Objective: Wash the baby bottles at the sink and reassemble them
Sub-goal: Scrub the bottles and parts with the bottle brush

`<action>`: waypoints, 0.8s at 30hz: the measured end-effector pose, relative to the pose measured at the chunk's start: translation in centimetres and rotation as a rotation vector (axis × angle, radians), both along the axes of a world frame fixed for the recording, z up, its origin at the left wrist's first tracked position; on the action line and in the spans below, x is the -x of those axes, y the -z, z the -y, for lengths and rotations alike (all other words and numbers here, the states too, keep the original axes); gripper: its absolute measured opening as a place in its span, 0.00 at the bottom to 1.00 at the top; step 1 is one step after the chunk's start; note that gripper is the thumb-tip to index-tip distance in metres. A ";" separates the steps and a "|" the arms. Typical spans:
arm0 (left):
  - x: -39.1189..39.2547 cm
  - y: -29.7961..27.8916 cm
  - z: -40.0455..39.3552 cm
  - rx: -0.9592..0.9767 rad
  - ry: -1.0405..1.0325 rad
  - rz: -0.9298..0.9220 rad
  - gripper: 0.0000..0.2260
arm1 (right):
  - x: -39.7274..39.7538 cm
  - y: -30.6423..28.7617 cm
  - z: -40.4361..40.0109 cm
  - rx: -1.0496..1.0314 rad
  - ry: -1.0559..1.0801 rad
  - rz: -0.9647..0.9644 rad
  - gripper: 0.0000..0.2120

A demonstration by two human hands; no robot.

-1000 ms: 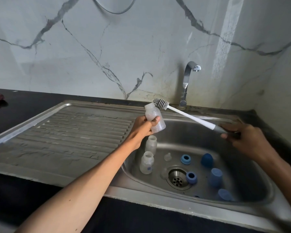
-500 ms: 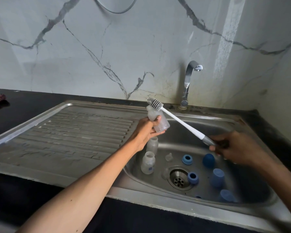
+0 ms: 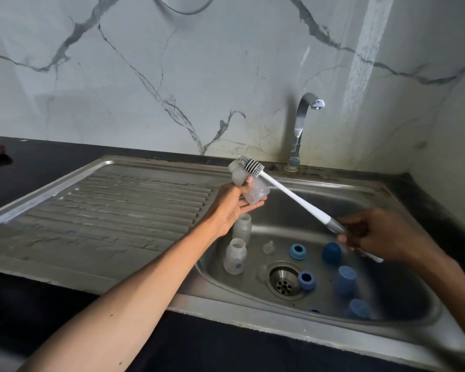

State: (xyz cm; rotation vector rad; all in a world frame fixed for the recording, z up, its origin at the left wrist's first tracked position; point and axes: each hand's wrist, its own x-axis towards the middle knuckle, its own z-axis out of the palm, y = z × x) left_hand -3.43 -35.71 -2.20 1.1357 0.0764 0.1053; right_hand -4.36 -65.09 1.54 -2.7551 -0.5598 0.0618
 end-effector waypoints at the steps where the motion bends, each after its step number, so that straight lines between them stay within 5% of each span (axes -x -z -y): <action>1: -0.1 -0.1 -0.1 0.010 -0.006 0.009 0.08 | 0.0 -0.1 0.1 -0.010 0.001 -0.005 0.19; 13: 0.0 -0.8 -1.9 0.269 -0.023 0.049 0.22 | -1.0 0.2 1.8 0.089 -0.021 -0.093 0.21; 17: 0.4 -0.9 -2.1 0.298 0.082 0.053 0.12 | -0.9 0.0 1.4 0.061 0.001 -0.055 0.20; 21: 0.7 -0.8 -1.0 0.243 0.162 0.034 0.21 | -0.2 0.1 0.1 0.026 0.011 -0.011 0.20; 24: 0.7 -1.2 -0.3 0.262 0.175 0.053 0.17 | 0.0 -0.2 0.0 -0.009 -0.005 -0.043 0.20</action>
